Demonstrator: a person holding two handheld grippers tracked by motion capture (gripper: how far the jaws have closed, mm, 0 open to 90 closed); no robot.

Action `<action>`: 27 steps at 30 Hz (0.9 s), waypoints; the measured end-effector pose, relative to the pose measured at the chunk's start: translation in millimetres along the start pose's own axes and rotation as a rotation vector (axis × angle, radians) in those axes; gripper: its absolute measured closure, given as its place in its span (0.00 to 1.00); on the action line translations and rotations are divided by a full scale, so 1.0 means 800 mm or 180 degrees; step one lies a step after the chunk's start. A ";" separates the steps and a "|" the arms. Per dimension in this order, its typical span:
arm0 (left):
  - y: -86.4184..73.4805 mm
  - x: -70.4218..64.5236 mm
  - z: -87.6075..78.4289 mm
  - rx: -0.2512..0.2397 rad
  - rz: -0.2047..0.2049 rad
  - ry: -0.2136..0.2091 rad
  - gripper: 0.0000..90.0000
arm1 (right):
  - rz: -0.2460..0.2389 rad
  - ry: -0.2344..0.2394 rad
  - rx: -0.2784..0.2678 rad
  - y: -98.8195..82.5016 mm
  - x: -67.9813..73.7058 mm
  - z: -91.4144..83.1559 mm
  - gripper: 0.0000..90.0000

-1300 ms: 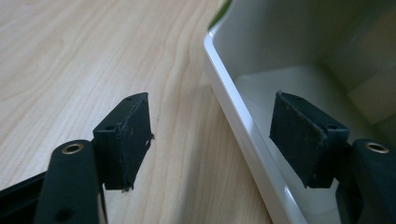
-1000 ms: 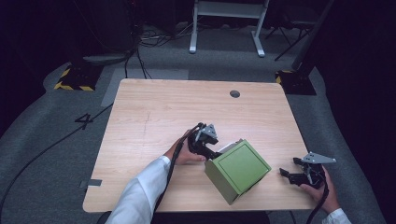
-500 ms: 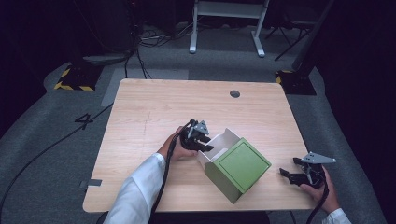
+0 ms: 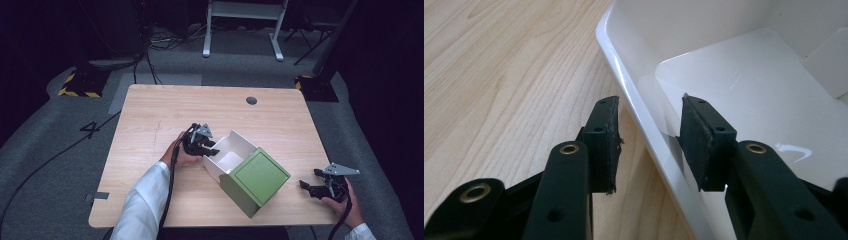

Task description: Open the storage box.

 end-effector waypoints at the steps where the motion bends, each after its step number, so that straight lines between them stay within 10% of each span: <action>1: -0.001 0.001 -0.001 -0.0006 -0.0001 0.0008 0.67 | 0.0000 0.0000 0.0000 0.000 0.000 0.000 0.17; 27: 0.005 0.016 -0.026 -0.0147 -0.0038 0.0202 0.61 | 0.0000 -0.0001 0.0000 0.000 0.000 0.000 0.17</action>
Point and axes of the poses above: each handheld gripper's, and its own axes: z roughly forward along the jaws, y roughly out of its top, x roughly to its left, the point moved 7 cm from there along z, roughly forward along the jaws, and after that the axes turned 12 degrees about -x, right-handed, at the moved point
